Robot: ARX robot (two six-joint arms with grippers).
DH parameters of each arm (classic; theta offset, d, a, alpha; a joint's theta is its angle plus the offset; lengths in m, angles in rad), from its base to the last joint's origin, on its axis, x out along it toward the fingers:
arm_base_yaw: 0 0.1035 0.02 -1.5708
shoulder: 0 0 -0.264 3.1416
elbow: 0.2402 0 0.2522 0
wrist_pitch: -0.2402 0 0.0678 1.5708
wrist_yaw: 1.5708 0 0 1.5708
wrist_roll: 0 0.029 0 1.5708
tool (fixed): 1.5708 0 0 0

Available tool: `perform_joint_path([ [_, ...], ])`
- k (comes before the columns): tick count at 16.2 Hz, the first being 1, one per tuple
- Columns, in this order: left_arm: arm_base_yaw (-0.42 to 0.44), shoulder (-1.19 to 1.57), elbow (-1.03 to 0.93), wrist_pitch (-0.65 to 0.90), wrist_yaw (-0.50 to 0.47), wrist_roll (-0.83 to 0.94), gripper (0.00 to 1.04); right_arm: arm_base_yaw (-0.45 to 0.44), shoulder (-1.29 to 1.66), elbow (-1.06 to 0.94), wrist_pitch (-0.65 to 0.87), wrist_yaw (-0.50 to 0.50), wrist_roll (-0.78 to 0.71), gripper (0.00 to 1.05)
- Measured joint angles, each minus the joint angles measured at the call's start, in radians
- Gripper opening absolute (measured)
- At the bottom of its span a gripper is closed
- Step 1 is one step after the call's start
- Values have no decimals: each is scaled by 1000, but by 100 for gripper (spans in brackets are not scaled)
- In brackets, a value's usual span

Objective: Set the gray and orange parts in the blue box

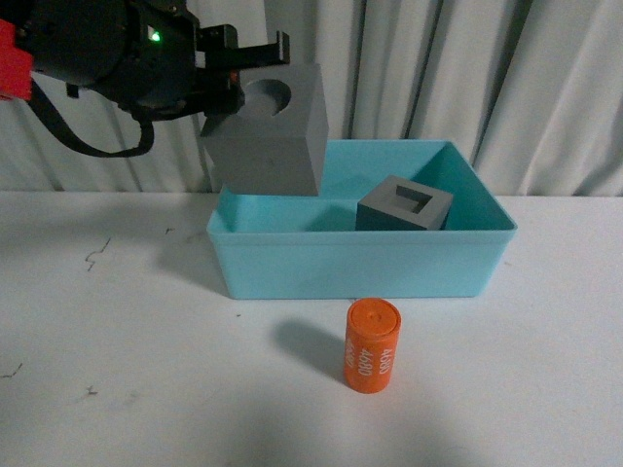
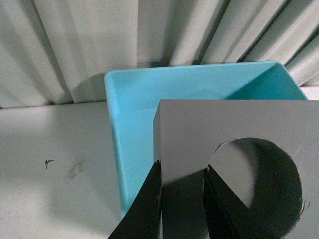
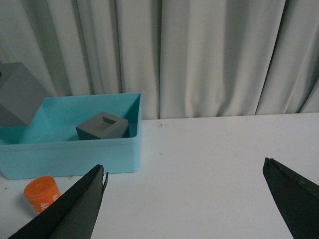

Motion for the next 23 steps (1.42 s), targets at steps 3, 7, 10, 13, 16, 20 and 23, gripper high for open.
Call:
perform_joint_path([
  [3,-8,64,37,-1,-15,11,18,0,0,0,0,0,0,98],
  [7,-8,117,38,-2,-34,13,18,0,0,0,0,0,0,98],
  [10,-3,141,38,1,-44,13,18,0,0,0,0,0,0,98],
  [13,3,152,37,1,-52,13,18,0,0,0,0,0,0,98],
  [16,15,151,9,8,-56,5,32,0,0,0,0,0,0,98],
  [20,113,-554,-441,-135,78,-295,98,0,0,0,0,0,0,98],
  [23,268,-1093,-756,-537,99,-386,98,0,0,0,0,0,0,98],
])
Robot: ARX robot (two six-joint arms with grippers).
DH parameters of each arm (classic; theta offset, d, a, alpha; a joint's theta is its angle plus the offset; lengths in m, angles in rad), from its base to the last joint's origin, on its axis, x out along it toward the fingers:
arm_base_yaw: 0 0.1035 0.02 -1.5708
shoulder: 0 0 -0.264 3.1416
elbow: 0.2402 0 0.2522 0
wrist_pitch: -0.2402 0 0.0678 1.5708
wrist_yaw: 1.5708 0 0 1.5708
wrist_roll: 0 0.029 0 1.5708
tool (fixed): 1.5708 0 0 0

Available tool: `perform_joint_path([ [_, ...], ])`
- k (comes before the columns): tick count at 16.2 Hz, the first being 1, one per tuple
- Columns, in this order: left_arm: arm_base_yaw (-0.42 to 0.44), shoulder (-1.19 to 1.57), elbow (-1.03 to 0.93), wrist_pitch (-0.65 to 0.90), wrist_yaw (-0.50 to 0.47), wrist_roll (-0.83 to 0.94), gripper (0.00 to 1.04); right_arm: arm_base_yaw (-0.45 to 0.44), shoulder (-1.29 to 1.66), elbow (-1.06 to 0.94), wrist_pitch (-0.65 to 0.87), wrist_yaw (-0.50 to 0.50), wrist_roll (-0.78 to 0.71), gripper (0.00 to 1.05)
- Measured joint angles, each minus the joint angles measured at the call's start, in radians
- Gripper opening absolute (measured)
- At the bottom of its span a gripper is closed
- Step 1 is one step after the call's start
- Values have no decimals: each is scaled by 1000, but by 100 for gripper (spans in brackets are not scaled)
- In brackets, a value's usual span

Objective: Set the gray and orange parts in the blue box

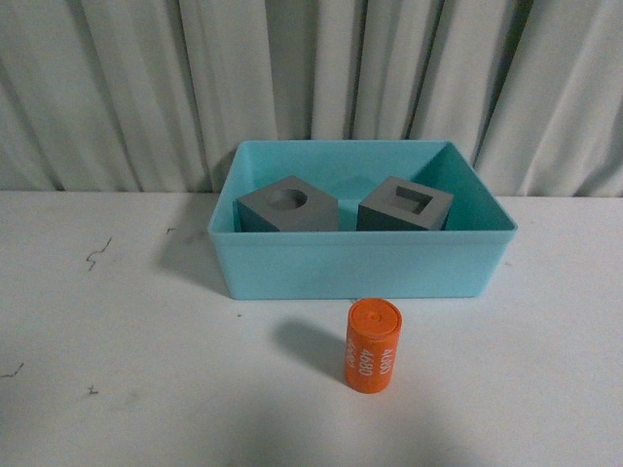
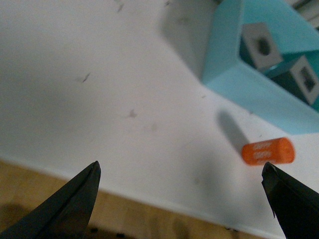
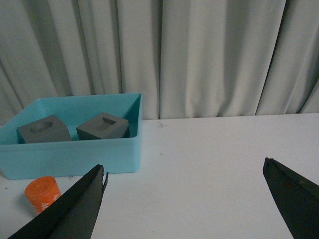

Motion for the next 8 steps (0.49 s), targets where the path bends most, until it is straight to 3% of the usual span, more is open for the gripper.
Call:
perform_joint_path([
  [2,170,-317,-79,-245,77,2,98,0,0,0,0,0,0,98],
  [4,298,-379,-74,-221,115,10,98,0,0,0,0,0,0,98],
  [8,324,-373,-77,-199,122,26,98,0,0,0,0,0,0,98],
])
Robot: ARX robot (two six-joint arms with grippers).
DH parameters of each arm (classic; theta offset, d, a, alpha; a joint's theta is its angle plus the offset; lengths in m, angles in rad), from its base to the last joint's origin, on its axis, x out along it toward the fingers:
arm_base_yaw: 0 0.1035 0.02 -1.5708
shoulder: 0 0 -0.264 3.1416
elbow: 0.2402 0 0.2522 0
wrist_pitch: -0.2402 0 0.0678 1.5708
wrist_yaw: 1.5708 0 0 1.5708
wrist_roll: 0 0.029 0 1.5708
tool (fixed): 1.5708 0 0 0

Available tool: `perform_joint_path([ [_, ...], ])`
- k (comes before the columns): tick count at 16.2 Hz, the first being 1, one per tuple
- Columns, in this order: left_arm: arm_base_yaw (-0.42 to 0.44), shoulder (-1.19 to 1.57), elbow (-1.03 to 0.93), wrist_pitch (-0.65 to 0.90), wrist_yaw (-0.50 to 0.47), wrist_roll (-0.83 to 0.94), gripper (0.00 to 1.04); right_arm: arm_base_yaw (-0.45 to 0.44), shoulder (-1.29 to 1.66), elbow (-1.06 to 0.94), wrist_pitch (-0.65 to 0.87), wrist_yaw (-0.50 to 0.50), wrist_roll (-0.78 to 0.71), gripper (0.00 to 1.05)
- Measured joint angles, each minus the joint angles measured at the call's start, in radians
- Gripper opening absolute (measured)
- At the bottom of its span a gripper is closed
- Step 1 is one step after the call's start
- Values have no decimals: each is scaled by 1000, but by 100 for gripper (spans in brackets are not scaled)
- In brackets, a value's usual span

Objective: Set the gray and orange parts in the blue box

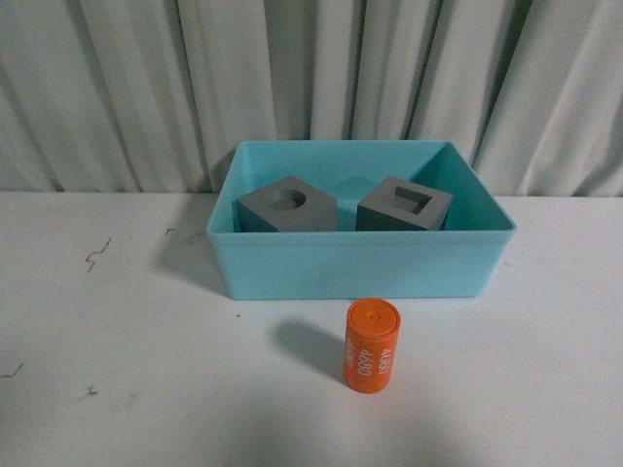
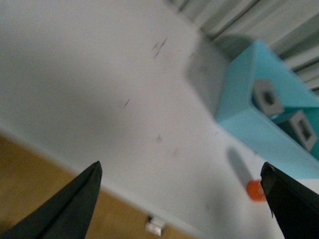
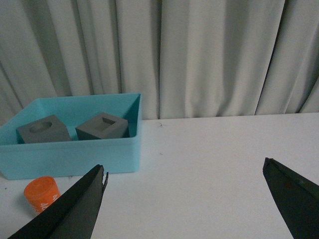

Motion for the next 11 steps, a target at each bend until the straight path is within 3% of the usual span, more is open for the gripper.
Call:
perform_joint_path([
  [1,11,-99,-111,276,67,104,87,0,0,0,0,0,0,98],
  [3,-77,-247,-232,515,33,373,62,0,0,0,1,0,0,98],
  [5,-135,-269,-250,523,-27,475,38,0,0,0,0,0,0,98],
  [6,-216,-283,-267,509,-130,491,24,0,0,0,1,0,0,98],
  [7,-304,-295,-275,510,-173,502,11,0,0,0,0,0,0,98],
  [8,-306,-299,-279,513,-182,505,1,0,0,0,0,0,0,98],
  [11,-298,-314,-296,516,-194,508,2,0,0,0,0,0,0,98],
])
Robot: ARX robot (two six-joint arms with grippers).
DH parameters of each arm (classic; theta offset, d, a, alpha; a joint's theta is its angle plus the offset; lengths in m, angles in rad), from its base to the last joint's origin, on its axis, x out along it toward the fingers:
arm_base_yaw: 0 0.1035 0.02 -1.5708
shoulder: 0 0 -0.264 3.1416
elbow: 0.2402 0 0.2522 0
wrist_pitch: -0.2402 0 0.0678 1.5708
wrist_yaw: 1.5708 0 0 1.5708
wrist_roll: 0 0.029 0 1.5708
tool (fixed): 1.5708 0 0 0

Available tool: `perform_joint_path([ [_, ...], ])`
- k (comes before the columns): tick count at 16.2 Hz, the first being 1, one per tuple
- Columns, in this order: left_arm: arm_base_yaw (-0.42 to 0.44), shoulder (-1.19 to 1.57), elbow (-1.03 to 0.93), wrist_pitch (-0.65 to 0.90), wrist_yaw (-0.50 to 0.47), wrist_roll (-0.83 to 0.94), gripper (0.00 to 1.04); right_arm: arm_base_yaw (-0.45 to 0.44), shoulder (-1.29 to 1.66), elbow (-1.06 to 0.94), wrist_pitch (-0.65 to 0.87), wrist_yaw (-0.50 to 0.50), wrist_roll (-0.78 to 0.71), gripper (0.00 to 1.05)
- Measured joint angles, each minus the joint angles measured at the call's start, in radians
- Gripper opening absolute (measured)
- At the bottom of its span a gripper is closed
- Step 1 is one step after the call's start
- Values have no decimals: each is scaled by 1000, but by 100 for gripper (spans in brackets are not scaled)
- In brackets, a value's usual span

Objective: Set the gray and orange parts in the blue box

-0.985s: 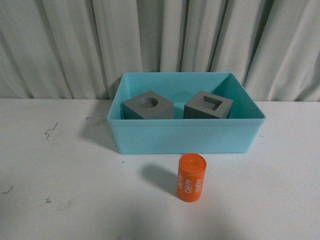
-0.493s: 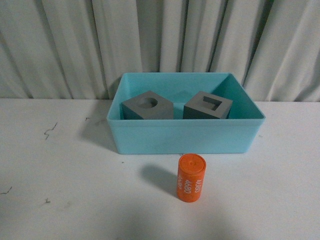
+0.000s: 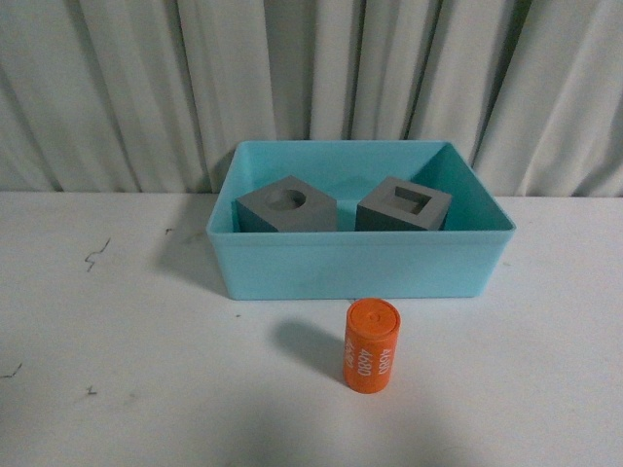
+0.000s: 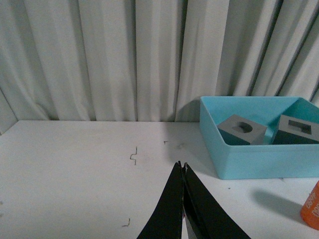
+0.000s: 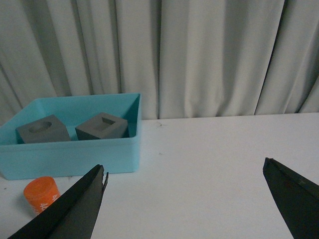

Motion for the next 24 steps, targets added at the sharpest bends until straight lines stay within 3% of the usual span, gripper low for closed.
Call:
perform_joint_path([
  [11,-1,-35,-38,4,0,0,4,0,0,0,0,0,0,98],
  [17,-1,-35,-38,4,0,0,75,-2,10,9,-45,-3,10,98],
  [18,-1,-35,-38,4,0,0,87,-52,196,110,-232,-69,70,98],
  [19,-1,-35,-38,5,-1,0,99,-126,427,188,-141,-103,97,98],
  [20,-1,-35,-38,5,0,0,98,-129,572,255,-22,-150,100,98],
  [22,-1,-35,-38,4,0,1,98,-14,882,409,158,-268,20,98],
  [24,-1,-35,-38,4,0,1,98,106,1108,464,185,-257,-84,98],
])
